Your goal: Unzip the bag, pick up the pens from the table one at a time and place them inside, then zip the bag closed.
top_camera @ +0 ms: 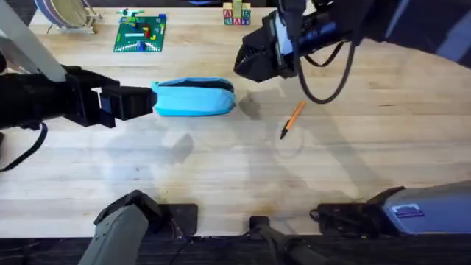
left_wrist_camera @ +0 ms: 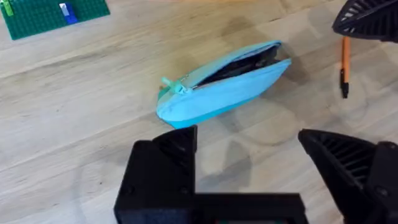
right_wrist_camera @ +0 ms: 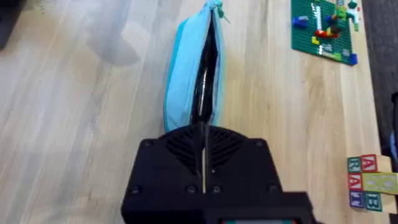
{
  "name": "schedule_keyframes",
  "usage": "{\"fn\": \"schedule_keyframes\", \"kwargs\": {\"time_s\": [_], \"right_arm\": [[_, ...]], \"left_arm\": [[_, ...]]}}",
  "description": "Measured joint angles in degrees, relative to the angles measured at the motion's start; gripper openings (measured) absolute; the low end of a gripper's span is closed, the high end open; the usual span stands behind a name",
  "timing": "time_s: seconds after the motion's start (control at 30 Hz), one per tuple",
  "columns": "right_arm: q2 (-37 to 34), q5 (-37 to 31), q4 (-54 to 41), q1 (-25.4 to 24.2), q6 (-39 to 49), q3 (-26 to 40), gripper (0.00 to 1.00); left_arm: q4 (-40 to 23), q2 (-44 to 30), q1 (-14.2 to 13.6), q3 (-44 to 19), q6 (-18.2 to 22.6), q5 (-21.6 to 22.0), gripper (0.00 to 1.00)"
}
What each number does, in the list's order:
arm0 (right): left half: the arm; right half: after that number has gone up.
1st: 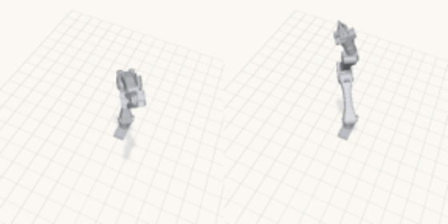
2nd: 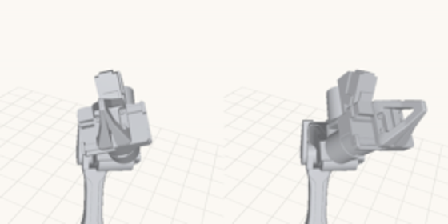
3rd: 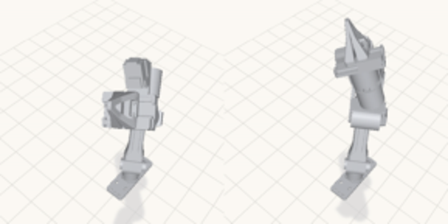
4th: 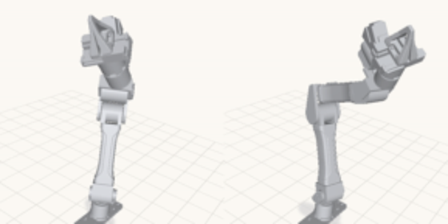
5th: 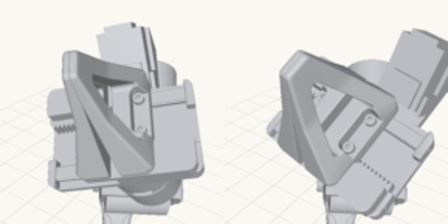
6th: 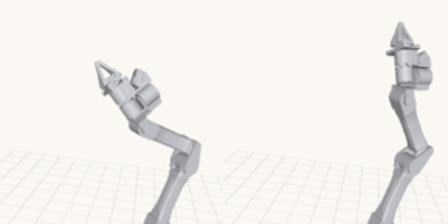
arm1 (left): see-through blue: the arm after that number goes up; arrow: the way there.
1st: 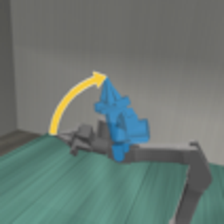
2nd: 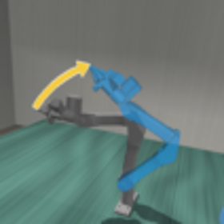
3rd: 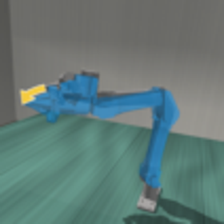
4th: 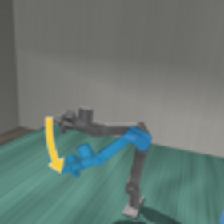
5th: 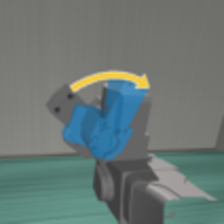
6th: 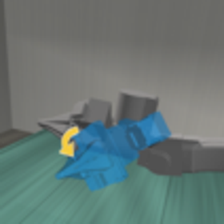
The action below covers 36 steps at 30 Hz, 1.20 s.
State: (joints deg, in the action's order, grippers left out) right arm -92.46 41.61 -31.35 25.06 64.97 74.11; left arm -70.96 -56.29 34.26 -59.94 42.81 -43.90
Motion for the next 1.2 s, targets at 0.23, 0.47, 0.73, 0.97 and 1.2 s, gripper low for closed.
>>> {"fn": "schedule_keyframes", "kwargs": {"time_s": [0.23, 0.47, 0.73, 0.97, 1.2], "right_arm": [[-3.3, 0.1, 2.6, 1.3, 0.0, 0.0, 0.030], [-6.0, 0.2, 7.3, 2.1, -2.3, 0.0, 0.030], [-6.3, 0.2, 7.5, 3.3, -3.4, 0.0, 0.030], [-7.1, 0.2, 7.8, 3.9, -3.7, 0.0, 0.030], [-7.3, 0.3, 12.2, 4.4, -5.6, 0.0, 0.030]], "left_arm": [[0.0, 0.0, 0.0, 0.0, 0.0, 0.0, 0.995], [0.0, 0.0, 0.0, 0.0, 0.0, 0.0, 0.995], [0.0, 0.0, 0.0, 0.0, 0.0, 0.0, 0.994], [0.0, 0.0, 0.0, 0.0, 0.0, 0.0, 0.995], [0.0, 0.0, 0.0, 0.0, 0.0, 0.0, 0.995]]}}
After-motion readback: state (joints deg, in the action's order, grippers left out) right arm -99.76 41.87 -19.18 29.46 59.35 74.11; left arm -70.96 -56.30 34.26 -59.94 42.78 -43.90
